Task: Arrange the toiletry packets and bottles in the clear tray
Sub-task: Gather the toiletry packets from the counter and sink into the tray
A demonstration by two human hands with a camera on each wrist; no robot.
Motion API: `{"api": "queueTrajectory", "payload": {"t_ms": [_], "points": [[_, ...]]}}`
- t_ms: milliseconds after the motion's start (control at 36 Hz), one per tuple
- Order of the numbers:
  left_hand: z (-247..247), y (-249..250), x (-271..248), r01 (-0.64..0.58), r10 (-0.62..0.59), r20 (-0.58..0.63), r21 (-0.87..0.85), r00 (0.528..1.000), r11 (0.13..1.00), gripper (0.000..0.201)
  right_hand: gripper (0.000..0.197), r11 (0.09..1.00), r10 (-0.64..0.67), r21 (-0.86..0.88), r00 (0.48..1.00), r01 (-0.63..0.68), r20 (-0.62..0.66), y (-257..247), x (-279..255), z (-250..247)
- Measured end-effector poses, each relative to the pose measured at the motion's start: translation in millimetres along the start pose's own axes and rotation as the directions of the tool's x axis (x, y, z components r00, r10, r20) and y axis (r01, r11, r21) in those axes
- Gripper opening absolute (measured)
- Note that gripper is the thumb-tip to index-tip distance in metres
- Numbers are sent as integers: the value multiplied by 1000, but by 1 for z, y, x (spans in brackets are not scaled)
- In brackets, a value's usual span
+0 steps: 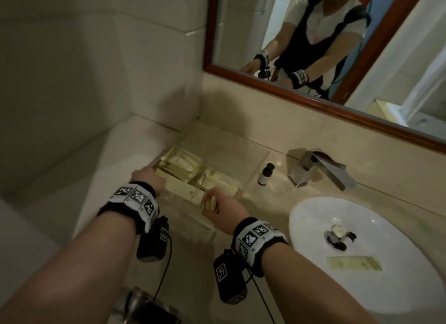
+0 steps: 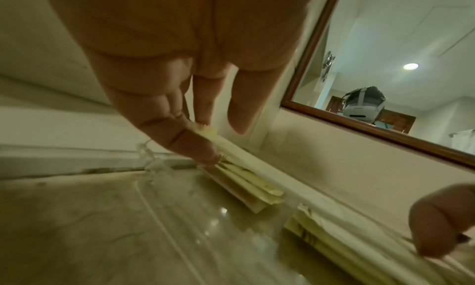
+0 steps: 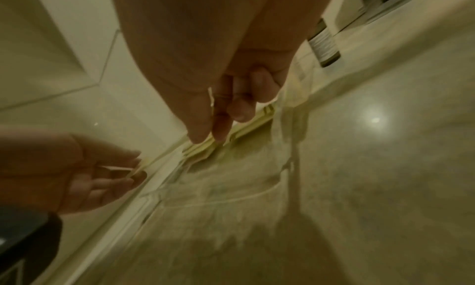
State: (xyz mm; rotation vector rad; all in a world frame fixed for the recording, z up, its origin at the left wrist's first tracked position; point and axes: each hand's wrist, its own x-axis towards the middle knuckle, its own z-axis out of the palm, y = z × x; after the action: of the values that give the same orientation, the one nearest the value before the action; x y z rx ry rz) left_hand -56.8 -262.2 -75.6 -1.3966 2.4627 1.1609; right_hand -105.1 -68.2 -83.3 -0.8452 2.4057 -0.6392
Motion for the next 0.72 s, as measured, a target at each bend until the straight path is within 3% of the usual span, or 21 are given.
{"api": "queueTrajectory", "payload": {"t_ms": [111, 306, 722], "points": [[-4, -7, 6, 19, -24, 37, 134, 999, 991, 46, 30, 995, 39, -95, 999, -37, 16, -10, 12, 15], [-2, 0, 17, -65, 42, 92, 261, 995, 963, 43, 33, 961, 150, -237, 989, -142, 14, -10, 31, 28], [8, -7, 31, -132, 116, 70, 291, 991, 948, 41, 36, 970, 99, -215, 992, -113, -75, -7, 36, 35]]}}
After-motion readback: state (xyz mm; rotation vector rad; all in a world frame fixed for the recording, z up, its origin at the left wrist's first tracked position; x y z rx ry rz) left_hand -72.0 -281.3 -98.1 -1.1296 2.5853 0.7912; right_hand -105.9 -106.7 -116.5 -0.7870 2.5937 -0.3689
